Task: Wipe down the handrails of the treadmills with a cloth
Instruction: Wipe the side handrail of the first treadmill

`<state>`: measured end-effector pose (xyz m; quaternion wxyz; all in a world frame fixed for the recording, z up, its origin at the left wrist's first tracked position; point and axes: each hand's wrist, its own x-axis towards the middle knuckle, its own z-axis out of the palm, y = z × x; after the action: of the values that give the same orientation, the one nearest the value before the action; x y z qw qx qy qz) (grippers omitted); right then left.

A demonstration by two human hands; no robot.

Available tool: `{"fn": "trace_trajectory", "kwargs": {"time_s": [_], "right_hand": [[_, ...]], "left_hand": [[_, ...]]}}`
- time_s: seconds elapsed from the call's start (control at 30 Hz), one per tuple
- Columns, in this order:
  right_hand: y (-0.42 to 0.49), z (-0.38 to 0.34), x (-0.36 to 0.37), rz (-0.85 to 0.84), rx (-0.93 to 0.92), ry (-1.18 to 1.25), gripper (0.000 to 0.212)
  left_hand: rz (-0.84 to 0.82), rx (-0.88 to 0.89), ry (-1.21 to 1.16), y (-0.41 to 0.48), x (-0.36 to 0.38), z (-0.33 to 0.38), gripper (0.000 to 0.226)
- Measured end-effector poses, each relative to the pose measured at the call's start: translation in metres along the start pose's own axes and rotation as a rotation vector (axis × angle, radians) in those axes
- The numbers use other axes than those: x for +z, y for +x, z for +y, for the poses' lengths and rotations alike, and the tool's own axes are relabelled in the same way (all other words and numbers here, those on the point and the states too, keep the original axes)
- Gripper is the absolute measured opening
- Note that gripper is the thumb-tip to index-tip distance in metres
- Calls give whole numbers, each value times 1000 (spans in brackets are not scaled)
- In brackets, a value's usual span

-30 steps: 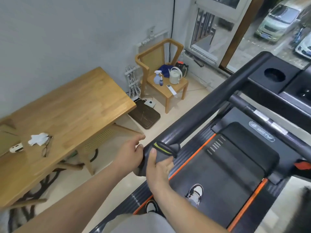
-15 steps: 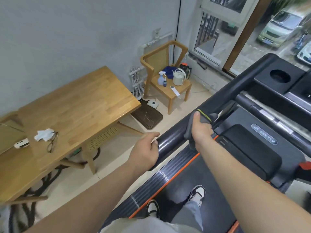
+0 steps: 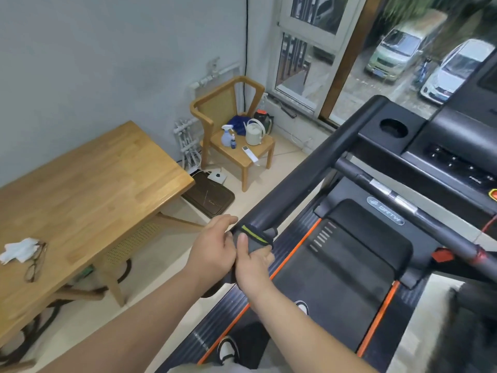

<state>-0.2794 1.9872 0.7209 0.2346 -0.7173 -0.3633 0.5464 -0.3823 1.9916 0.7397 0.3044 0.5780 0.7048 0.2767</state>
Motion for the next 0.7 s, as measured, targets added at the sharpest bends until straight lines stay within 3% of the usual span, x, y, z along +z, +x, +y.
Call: {"fn": "trace_trajectory", "kwargs": {"time_s": [0.2,0.4,0.5,0.57,0.7], "right_hand": [[87,-62,-62,126,149,85,95],[155,-111,-121,204,125,80,94],[201,-123,-141,213,142,108,117],[237,-115,-149,215,166,184,120],[205,-129,-147,235,209,225,111]], "left_hand": [[-52,82,-15,29,14,26,47],[-84,131,56,61,33,60,45],[-115,182,121,73,41,75,47],[-136,184,148,78,46,80,48],[-133,150,178,73,46,77,50]]}}
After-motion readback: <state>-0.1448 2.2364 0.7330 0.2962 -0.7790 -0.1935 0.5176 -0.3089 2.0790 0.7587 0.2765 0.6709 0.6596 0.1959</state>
